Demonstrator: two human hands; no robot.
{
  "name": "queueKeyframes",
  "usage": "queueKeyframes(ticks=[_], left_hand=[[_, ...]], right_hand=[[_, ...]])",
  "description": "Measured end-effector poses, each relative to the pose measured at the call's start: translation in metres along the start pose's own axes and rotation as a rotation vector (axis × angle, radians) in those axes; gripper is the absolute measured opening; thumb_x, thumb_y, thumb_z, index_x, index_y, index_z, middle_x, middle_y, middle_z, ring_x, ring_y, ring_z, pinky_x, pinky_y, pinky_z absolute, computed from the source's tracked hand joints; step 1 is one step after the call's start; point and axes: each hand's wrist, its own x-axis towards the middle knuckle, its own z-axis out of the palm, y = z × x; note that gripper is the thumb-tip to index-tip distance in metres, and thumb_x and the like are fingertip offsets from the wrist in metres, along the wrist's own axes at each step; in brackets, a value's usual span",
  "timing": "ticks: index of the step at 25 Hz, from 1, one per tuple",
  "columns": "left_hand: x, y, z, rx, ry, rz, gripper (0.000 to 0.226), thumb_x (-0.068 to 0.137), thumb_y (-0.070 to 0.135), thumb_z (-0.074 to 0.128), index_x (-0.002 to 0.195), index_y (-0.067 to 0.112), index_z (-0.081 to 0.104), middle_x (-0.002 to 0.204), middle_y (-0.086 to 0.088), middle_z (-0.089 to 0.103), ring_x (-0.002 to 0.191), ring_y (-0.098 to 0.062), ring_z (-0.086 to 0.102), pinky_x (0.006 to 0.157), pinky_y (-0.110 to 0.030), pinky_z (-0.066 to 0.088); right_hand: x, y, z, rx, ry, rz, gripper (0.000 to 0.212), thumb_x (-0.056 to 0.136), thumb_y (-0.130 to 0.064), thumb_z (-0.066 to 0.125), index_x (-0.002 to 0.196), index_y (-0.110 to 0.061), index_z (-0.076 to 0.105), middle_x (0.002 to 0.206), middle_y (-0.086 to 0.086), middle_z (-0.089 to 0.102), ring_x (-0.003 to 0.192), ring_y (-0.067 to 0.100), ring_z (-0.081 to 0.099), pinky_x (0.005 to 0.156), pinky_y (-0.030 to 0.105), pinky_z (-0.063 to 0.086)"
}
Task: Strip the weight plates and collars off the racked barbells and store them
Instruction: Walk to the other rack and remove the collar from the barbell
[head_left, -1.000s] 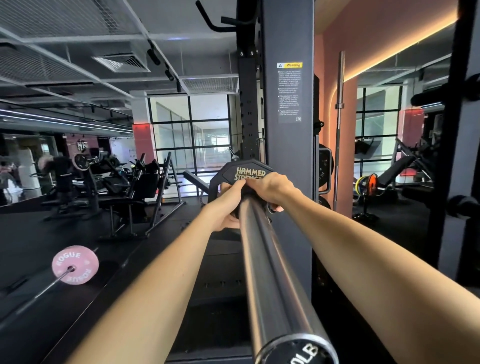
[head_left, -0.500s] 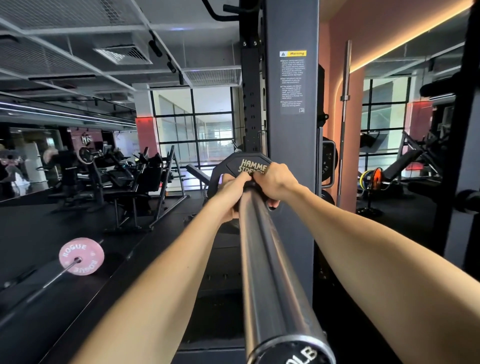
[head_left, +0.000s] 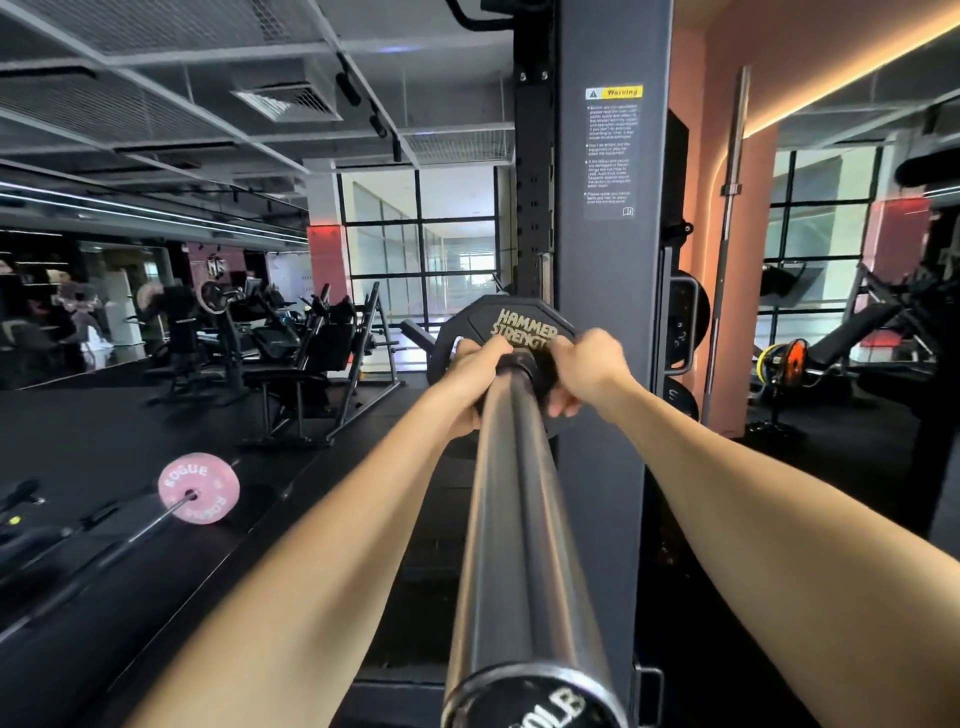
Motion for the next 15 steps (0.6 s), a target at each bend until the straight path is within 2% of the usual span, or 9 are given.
queueKeyframes(ticks=[1,2,4,5,8,10,11,13,15], left_hand=[[-0.002,0.001,0.002,-0.045,0.027,-0.010,0.019,0.093,0.031,0.051,0.087,0.015,0.042,0.075,-0.010,0.054,0.070,-0.023,0.061,0.059,-0.025,0.059],[-0.005,-0.001,0.003,-0.048,0.061,-0.005,0.021,0.096,0.028,0.049,0.081,0.015,0.040,0.065,-0.006,0.052,0.059,-0.015,0.057,0.043,-0.014,0.050],[-0.004,-0.005,0.002,-0.052,0.082,0.012,0.026,0.099,0.021,0.045,0.074,0.015,0.039,0.046,0.002,0.050,0.035,-0.005,0.049,0.027,-0.011,0.033],[-0.003,-0.007,0.002,-0.069,0.056,0.009,0.024,0.099,0.020,0.045,0.076,0.015,0.042,0.048,0.004,0.052,0.033,-0.003,0.050,0.028,-0.011,0.034],[-0.006,-0.011,0.000,-0.137,0.005,-0.004,0.010,0.097,0.020,0.050,0.102,0.013,0.045,0.070,-0.002,0.052,0.044,-0.007,0.056,0.033,-0.013,0.041],[-0.013,-0.008,-0.002,-0.104,0.041,-0.025,0.009,0.095,0.016,0.050,0.093,0.011,0.042,0.058,-0.003,0.051,0.029,-0.003,0.048,0.030,-0.012,0.035],[-0.017,-0.007,-0.002,-0.082,0.018,-0.011,0.012,0.096,0.017,0.048,0.086,0.011,0.043,0.057,-0.004,0.053,0.030,-0.004,0.049,0.031,-0.013,0.036],[-0.030,-0.007,-0.004,-0.135,-0.061,-0.002,0.016,0.098,0.025,0.045,0.090,0.012,0.050,0.073,-0.004,0.057,0.050,-0.011,0.059,0.040,-0.016,0.047],[-0.052,-0.010,-0.012,-0.158,-0.110,-0.029,0.020,0.098,0.029,0.046,0.101,0.011,0.052,0.083,-0.007,0.057,0.056,-0.014,0.062,0.044,-0.020,0.051]], right_hand=[[-0.004,0.004,-0.005,0.071,0.013,0.024,0.039,0.091,-0.018,0.033,0.067,0.003,0.056,0.044,0.018,0.061,0.034,0.027,0.056,0.035,0.021,0.043],[-0.005,0.005,-0.010,0.089,0.011,0.037,0.043,0.092,-0.018,0.030,0.068,0.004,0.058,0.045,0.019,0.061,0.037,0.029,0.058,0.034,0.021,0.042],[-0.002,-0.006,-0.017,0.003,-0.053,0.076,0.048,0.095,-0.021,0.028,0.075,0.007,0.061,0.052,0.021,0.064,0.041,0.030,0.062,0.038,0.023,0.049],[-0.003,-0.014,-0.016,-0.047,-0.092,0.099,0.048,0.095,-0.022,0.030,0.079,0.009,0.062,0.058,0.023,0.067,0.044,0.031,0.065,0.042,0.027,0.054],[-0.005,-0.024,-0.014,-0.155,-0.143,0.114,0.047,0.094,-0.024,0.034,0.083,0.011,0.064,0.067,0.025,0.069,0.051,0.033,0.068,0.049,0.034,0.059],[-0.009,-0.023,-0.014,-0.208,-0.154,0.134,0.054,0.098,-0.031,0.033,0.079,0.009,0.063,0.054,0.019,0.066,0.039,0.027,0.062,0.040,0.027,0.053],[-0.013,-0.022,-0.015,-0.224,-0.158,0.144,0.055,0.099,-0.035,0.032,0.076,0.005,0.062,0.048,0.016,0.063,0.034,0.023,0.058,0.037,0.023,0.048],[-0.026,-0.027,-0.019,-0.216,-0.152,0.167,0.050,0.100,-0.037,0.032,0.075,-0.001,0.056,0.044,0.012,0.060,0.029,0.019,0.052,0.033,0.018,0.041],[-0.049,-0.034,-0.022,-0.195,-0.150,0.186,0.046,0.101,-0.036,0.030,0.076,-0.004,0.052,0.049,0.012,0.061,0.026,0.018,0.050,0.032,0.016,0.036]])
